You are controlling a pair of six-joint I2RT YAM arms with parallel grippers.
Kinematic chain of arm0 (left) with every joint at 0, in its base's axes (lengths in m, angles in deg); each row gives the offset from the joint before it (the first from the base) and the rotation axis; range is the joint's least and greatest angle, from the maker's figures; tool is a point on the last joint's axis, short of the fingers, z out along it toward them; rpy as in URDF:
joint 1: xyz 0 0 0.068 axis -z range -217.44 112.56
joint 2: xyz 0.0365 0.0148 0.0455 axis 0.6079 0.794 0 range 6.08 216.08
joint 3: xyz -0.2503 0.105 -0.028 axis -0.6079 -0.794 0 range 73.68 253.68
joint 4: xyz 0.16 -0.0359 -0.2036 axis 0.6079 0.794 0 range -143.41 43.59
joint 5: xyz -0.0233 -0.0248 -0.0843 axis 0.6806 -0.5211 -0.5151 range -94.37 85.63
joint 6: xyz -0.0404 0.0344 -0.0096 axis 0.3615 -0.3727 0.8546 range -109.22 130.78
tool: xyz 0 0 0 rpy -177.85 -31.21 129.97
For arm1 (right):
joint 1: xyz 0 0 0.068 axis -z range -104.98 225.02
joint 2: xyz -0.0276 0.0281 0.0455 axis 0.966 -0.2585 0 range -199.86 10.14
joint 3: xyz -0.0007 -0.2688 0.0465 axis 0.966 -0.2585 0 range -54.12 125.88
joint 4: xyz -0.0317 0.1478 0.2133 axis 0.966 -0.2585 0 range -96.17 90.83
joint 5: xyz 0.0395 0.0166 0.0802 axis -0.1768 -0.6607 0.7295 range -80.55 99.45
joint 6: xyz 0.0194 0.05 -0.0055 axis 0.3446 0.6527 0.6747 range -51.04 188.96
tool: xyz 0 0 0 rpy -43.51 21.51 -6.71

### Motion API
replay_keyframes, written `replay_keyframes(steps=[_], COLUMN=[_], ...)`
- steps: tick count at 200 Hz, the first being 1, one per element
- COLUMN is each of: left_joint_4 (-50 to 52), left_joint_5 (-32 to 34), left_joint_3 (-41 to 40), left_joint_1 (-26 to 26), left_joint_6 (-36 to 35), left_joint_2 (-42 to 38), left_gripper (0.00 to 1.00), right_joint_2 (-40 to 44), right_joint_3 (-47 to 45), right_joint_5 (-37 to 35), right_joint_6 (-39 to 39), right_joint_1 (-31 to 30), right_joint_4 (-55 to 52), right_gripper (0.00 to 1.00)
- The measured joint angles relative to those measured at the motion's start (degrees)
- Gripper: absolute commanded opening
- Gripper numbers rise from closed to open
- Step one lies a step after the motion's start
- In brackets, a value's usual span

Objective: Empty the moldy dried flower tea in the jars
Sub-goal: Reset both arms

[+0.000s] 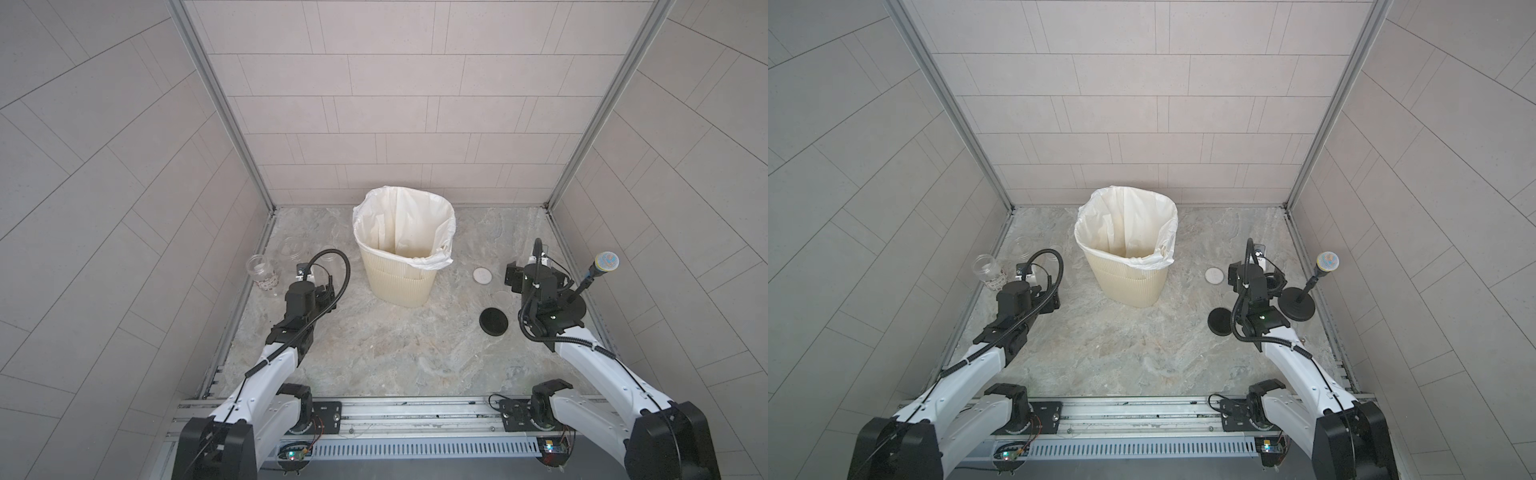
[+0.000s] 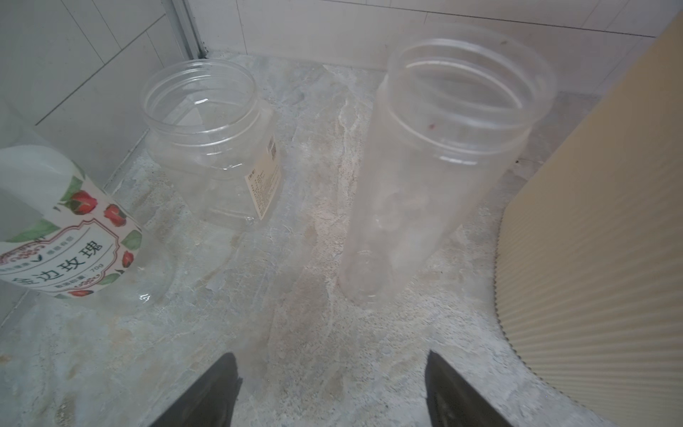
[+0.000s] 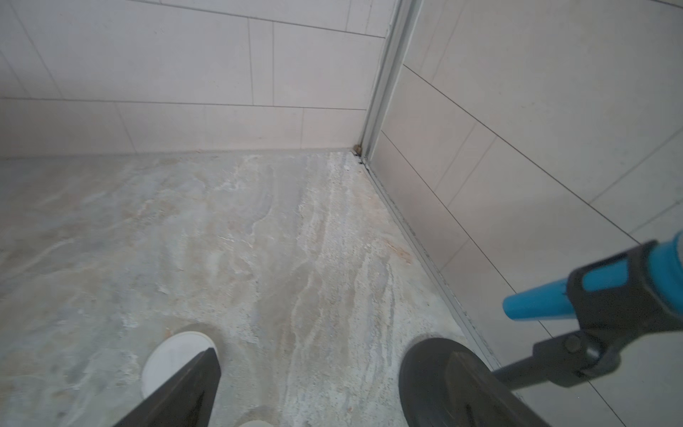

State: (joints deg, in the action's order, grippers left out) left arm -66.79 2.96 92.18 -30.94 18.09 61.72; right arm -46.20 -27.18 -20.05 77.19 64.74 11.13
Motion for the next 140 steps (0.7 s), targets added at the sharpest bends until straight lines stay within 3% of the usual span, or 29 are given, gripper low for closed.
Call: replay_keyframes(steps=[29, 65, 112, 140], left_joint_4=[-11.2, -21.8, -33.6, -35.8], left_joint_5=[5.9, 6.6, 8.5, 9.8], left_joint_3=[-1.7, -0.6, 2.1, 2.5], left_joint_1=[0.0, -0.3, -3.0, -3.5], left_joint_6=[-2.5, -5.9, -5.3, -4.7], left_joint_2=[9.3, 20.7, 34.3, 35.2], left_gripper=[0.92, 0.92, 0.97, 1.0], right_joint_2=[-4.3, -15.4, -21.0, -33.7], right_joint_3=[-5.2, -8.8, -8.2, -10.9], right_joint_5=[-3.4, -4.4, 4.2, 8.4], right_joint_6=[-1.3, -2.1, -4.9, -6.6], right_joint_1=[1.6, 2.8, 3.7, 3.8], right_joint_4=[10.4, 28.4, 35.3, 49.4], right_gripper=[1.0, 1.0, 1.0, 1.0])
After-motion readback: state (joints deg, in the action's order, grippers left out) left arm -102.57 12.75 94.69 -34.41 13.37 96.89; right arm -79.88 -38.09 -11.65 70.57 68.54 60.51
